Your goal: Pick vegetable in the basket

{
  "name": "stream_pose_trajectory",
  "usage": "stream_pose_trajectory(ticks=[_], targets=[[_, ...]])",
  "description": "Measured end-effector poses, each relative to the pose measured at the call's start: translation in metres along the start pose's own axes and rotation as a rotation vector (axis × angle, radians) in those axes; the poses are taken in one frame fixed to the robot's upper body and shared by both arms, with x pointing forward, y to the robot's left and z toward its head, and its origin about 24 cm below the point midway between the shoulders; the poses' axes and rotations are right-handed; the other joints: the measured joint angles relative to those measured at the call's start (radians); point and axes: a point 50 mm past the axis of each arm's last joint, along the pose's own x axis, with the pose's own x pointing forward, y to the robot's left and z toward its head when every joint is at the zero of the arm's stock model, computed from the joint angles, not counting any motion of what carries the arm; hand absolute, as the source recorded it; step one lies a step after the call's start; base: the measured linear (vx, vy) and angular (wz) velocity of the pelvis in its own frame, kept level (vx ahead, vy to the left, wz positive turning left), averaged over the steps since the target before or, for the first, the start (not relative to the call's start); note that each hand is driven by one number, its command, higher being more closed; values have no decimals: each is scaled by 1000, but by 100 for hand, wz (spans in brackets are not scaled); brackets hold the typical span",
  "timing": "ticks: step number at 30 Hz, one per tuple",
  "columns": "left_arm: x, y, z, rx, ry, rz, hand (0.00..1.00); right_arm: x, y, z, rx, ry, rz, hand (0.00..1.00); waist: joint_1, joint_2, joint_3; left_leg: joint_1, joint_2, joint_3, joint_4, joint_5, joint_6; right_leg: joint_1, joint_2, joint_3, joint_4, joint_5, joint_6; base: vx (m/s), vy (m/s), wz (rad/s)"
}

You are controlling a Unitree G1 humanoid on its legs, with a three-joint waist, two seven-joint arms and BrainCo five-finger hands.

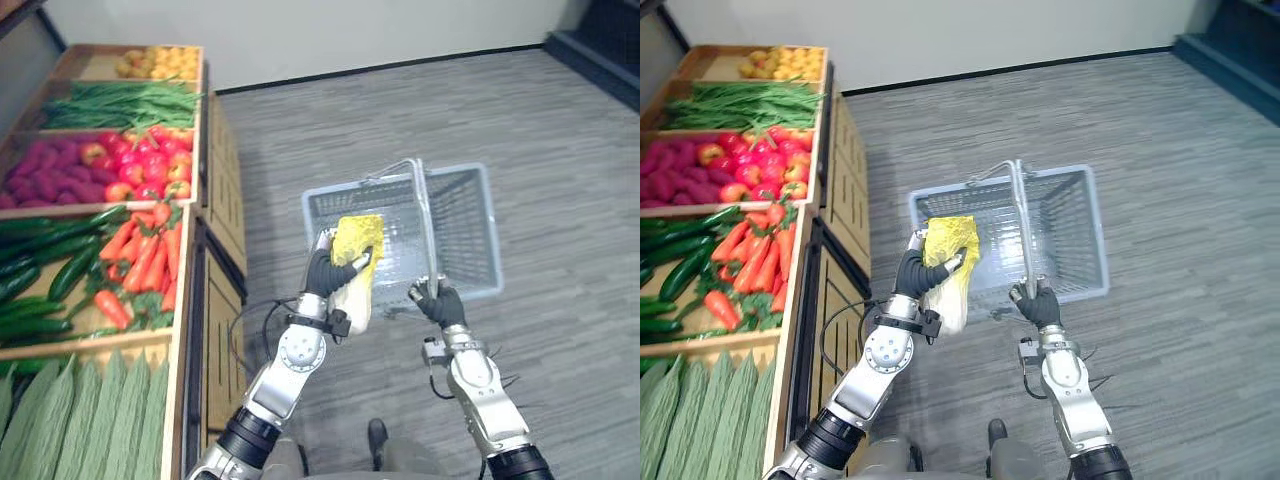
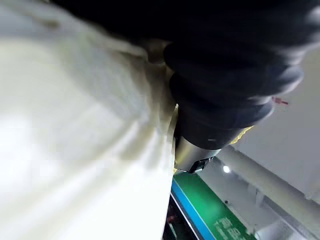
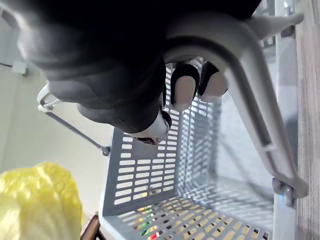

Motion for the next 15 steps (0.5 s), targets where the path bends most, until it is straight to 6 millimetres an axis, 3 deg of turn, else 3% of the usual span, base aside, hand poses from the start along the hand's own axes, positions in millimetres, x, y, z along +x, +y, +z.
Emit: stream_pose_trajectory(ticks=[10,11,15], targets=[[-7,-8,-39,154,162,-81,100,-10,14,-6,86,24,39,100,-25,-9,-5,33,0,2,-62,7,-8,13,-4,-2,-29,0,0,46,2,-2],[-11,-8,-47,165,203,-90,0,-9,16,-5,91,18,41,100,-31,-14,-8,38,0,2,-73,13,-9,14,-4,-3,-32,0,0,0,0,0],[-22,-10,-63,179,293,-106,0,-14,23,-3,99,12,64,100,-42,-24,-13,54,1,1,-105,27,-13,18,-1,-4,-37,0,0,0,0,0]])
